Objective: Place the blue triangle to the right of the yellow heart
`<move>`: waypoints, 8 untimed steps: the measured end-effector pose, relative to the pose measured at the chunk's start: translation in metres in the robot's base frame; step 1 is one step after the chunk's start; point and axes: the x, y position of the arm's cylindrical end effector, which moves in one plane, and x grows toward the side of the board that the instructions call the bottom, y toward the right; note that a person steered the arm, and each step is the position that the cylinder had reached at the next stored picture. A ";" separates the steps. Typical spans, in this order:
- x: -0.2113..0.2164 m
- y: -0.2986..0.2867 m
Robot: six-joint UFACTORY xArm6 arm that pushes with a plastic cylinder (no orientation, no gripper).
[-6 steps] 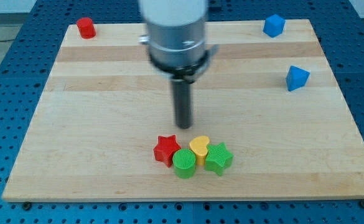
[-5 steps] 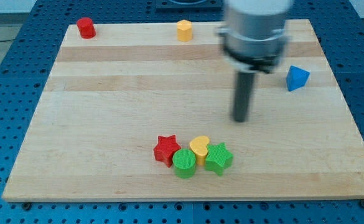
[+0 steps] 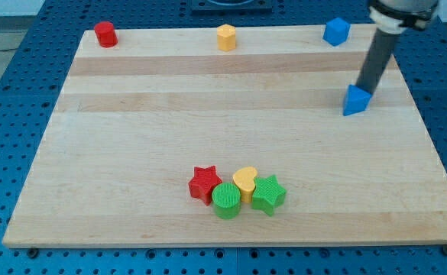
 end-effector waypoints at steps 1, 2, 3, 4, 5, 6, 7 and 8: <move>0.018 -0.029; 0.050 -0.033; 0.073 -0.038; 0.095 -0.055; 0.109 -0.082; 0.116 -0.108; 0.124 -0.127; 0.133 -0.139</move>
